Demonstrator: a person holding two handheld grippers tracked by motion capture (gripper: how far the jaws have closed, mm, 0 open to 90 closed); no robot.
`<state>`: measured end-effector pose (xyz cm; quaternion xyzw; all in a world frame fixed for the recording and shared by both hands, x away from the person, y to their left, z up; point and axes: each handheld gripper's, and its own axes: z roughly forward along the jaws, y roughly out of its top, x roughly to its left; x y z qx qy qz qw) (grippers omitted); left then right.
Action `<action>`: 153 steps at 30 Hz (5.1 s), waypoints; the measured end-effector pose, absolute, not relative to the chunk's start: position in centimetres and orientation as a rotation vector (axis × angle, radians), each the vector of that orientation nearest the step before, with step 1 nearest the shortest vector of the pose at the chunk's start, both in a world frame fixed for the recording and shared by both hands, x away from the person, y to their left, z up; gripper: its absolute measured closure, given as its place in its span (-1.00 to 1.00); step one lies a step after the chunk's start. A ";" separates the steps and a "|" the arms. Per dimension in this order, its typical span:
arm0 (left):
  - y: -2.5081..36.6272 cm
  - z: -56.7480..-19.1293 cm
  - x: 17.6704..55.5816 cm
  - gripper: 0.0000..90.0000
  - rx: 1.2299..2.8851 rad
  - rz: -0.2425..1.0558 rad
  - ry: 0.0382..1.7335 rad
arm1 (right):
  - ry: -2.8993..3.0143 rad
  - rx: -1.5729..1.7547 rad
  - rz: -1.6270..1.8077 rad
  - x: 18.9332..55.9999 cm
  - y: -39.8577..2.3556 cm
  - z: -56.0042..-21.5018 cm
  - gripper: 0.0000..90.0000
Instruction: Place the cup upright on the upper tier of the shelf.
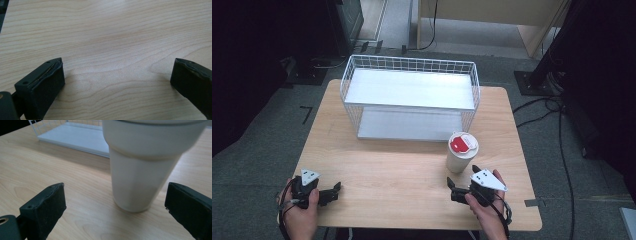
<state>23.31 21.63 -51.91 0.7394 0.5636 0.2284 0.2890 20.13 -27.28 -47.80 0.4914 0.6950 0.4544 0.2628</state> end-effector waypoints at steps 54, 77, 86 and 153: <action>21.5 -51.9 23.5 -1.00 1.981 0.605 1.489 | 1.542 1.384 1.209 26.5 -25.8 -49.2 -0.95; 21.4 -51.9 23.5 -1.00 1.982 0.604 1.488 | 1.578 1.220 1.336 25.5 -23.4 -46.3 -0.87; 21.5 -51.9 23.5 -1.00 1.984 0.605 1.486 | 1.516 1.127 1.415 25.7 -21.8 -41.9 -0.87; 21.4 -51.9 23.5 -1.00 1.994 0.594 1.474 | 1.351 1.077 1.400 40.7 -18.4 -32.2 -0.86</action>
